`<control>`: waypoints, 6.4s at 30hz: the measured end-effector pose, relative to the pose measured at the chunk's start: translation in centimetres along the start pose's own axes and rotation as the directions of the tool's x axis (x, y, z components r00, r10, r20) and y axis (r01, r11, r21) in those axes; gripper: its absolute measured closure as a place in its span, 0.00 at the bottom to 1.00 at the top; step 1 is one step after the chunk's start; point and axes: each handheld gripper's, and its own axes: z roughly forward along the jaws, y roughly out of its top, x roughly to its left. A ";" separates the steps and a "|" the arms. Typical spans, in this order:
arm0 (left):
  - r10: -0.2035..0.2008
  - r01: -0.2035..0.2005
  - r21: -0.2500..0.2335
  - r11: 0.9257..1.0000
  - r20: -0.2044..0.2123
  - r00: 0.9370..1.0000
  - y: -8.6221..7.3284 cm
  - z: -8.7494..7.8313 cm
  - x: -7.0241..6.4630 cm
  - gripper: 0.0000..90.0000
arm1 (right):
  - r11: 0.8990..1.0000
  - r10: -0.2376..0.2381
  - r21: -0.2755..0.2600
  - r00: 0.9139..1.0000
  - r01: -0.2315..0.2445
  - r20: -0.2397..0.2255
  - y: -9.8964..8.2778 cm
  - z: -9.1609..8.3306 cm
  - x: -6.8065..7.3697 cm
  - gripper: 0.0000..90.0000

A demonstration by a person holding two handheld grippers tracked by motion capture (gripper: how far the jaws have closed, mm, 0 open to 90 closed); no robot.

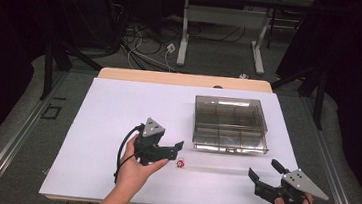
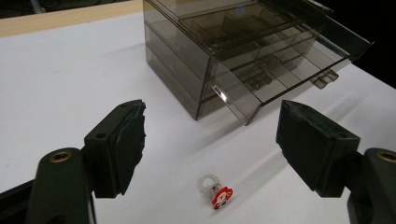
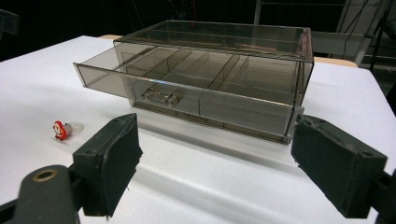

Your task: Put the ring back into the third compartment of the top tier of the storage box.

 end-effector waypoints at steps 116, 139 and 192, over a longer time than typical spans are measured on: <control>-0.137 0.144 0.443 0.885 -0.048 0.989 -3.2 8.0 -1.1 0.73 | 1.000 0.009 0.014 0.999 -0.009 -0.045 0.0 -0.1 -0.1 0.17; -0.176 0.180 0.444 0.878 -0.052 0.983 -3.2 8.0 -1.0 0.76 | 1.000 0.003 0.014 0.999 -0.003 -0.044 0.1 0.0 -0.2 0.17; -0.212 0.216 0.376 0.901 -0.053 0.976 -1.2 6.5 -0.2 0.78 | 1.000 0.006 0.009 0.999 -0.006 -0.044 0.0 0.0 -0.2 0.17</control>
